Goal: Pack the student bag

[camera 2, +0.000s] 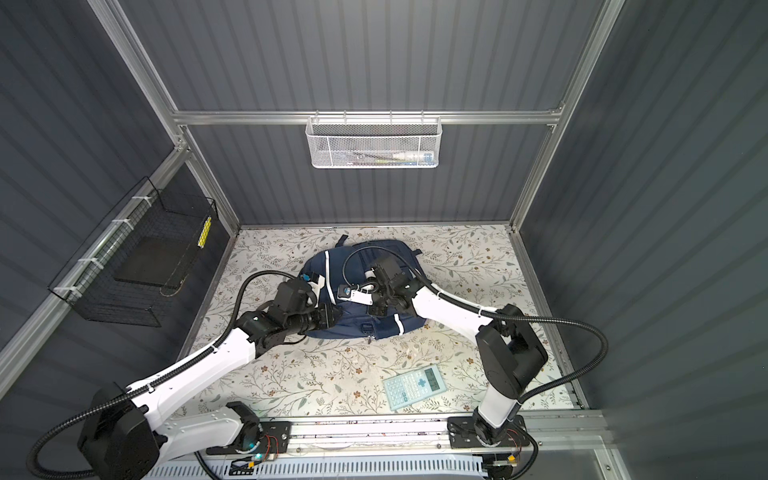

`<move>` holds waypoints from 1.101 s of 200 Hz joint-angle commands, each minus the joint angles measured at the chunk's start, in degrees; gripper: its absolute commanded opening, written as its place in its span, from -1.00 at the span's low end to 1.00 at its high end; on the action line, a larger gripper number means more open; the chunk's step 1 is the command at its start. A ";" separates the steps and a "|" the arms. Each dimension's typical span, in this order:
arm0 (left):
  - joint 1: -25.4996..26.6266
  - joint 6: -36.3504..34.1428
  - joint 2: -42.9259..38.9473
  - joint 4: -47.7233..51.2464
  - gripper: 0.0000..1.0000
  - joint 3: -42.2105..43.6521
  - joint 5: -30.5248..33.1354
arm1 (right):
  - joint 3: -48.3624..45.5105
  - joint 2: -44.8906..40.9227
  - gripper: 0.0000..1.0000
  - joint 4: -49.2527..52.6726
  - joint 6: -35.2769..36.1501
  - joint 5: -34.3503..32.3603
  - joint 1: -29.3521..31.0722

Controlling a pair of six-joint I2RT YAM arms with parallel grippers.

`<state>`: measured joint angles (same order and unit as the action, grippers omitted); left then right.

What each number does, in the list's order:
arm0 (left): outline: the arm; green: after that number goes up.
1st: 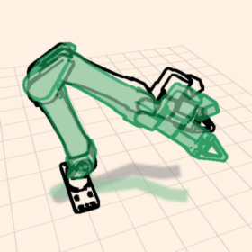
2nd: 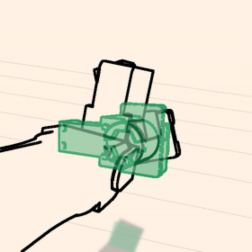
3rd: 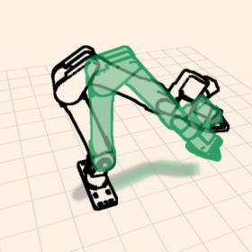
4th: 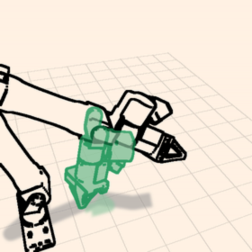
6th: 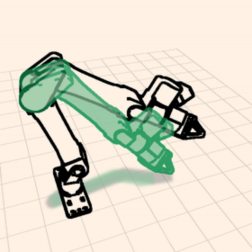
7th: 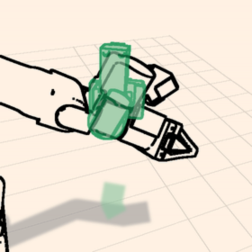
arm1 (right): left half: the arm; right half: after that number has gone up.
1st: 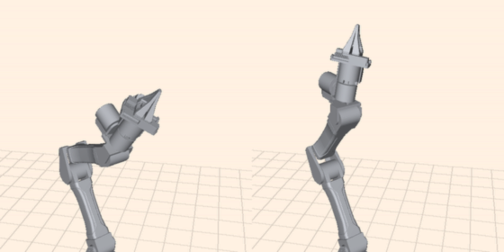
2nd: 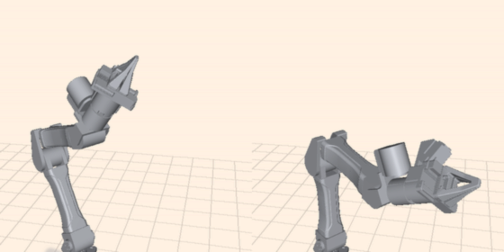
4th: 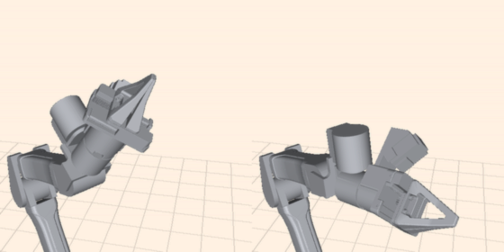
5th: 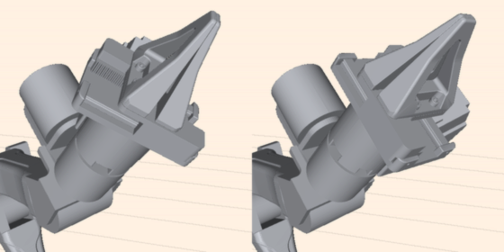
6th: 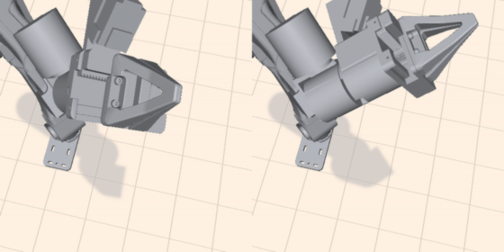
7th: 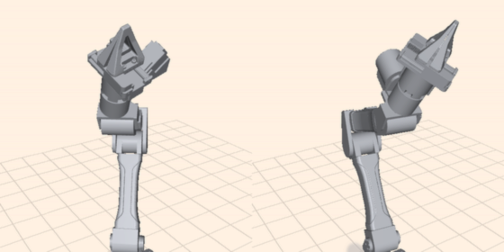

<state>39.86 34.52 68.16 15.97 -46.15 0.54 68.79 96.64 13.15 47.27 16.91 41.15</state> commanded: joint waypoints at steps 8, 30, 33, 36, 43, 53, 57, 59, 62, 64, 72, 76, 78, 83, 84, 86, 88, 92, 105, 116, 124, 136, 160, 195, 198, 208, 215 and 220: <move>3.21 0.19 1.97 -3.90 0.01 1.03 14.50 | 3.73 -0.77 -1.00 2.93 -3.98 4.86 -0.08; 4.02 0.51 4.84 -5.77 0.12 0.71 16.75 | 3.36 -1.18 -1.00 1.97 -5.11 6.46 -0.10; 4.20 0.69 5.22 -5.45 0.12 0.56 17.37 | 3.34 -1.27 -1.00 1.68 -5.33 6.62 -0.03; 4.56 0.95 5.56 -5.21 0.13 0.40 18.28 | 3.27 -1.32 -1.00 1.46 -5.46 6.80 -0.08; 4.95 1.06 6.44 -4.95 0.14 0.11 19.37 | 3.20 -1.44 -1.00 1.05 -5.82 7.12 -0.06; 5.37 1.32 7.81 -4.78 0.14 -0.11 20.26 | 3.32 -1.46 -1.00 0.59 -6.63 7.47 -0.09; 5.61 1.41 8.34 -5.07 0.14 -0.15 20.39 | 3.42 -1.45 -1.00 0.57 -6.98 7.71 -0.05; 5.70 1.38 8.60 -5.31 0.14 -0.10 20.45 | 3.42 -1.45 -1.00 0.50 -7.18 7.86 -0.09; 5.87 1.32 8.98 -5.61 0.14 -0.02 20.40 | 3.52 -1.43 -1.00 0.43 -7.44 8.02 -0.06; 5.96 1.22 9.24 -5.67 0.14 -0.11 20.56 | 3.47 -1.45 -1.00 0.44 -7.62 8.18 -0.05; 6.36 1.07 10.38 -5.42 0.05 -0.54 21.08 | 3.37 -1.62 -1.00 0.09 -8.42 8.51 -0.03; 6.37 1.01 10.76 -4.91 -0.08 -0.93 21.19 | 3.24 -1.63 -1.00 0.03 -8.73 8.56 -0.05; 6.35 1.12 10.85 -4.61 -0.14 -1.10 21.29 | 3.07 -1.70 -1.00 -0.07 -8.82 8.51 -0.04; 6.37 1.12 10.81 -3.80 -0.32 -1.37 21.96 | 2.68 -1.91 -1.00 -0.31 -9.02 8.07 -0.10; 6.37 1.14 10.79 -3.64 -0.37 -1.43 22.09 | 2.45 -1.94 -1.00 -0.34 -9.03 7.88 -0.10; 6.37 1.22 10.66 -3.37 -0.45 -1.54 22.33 | 2.38 -1.96 -1.00 -0.37 -9.03 7.79 -0.06; 6.37 1.37 10.43 -3.08 -0.54 -1.56 22.43 | 1.99 -2.02 -1.00 -0.43 -8.92 7.37 -0.10; 6.37 1.20 9.94 -2.54 -0.70 -1.54 22.41 | 1.68 -2.13 -1.00 -0.48 -8.73 6.88 -0.12; 6.20 0.23 7.71 -0.59 -1.00 -1.74 23.42 | 0.20 -2.41 -1.00 -0.44 -7.50 4.58 -0.35; 5.25 -0.73 6.45 2.73 -1.00 -2.70 23.94 | -0.59 -2.42 -1.00 -0.06 -6.79 3.18 -0.53; 3.92 -1.77 5.58 4.54 -1.00 -3.15 23.22 | -0.81 -2.34 -1.00 0.57 -6.31 2.96 -0.51; 0.97 -3.32 4.19 5.25 -1.00 -3.01 21.04 | -1.24 -2.42 -1.00 0.89 -6.06 3.05 -0.54; -7.83 -7.00 3.21 5.51 -1.00 -3.46 15.18 | -2.82 -3.27 -1.00 0.72 -5.48 4.04 -0.36; -16.16 -11.97 5.55 2.97 -1.00 -7.86 11.17 | -3.33 -3.47 -1.00 3.18 -5.11 7.85 -0.14; -16.47 -12.49 6.00 2.87 -1.00 -8.41 11.53 | -3.33 -3.37 -1.00 3.34 -5.08 7.90 -0.04; -17.81 -14.46 7.93 2.35 -1.00 -10.37 11.19 | -3.55 -2.97 -1.00 3.27 -4.96 7.28 0.32; -19.17 -15.75 9.49 1.85 -1.00 -11.74 7.59 | -3.87 -2.74 -1.00 2.90 -4.82 6.60 0.47; -19.58 -16.35 10.43 1.75 -1.00 -12.64 5.66 | -4.21 -2.59 -1.00 2.18 -4.86 5.62 0.43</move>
<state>25.39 23.49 74.96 20.47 -53.34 6.57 66.63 95.07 9.19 41.89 21.02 41.30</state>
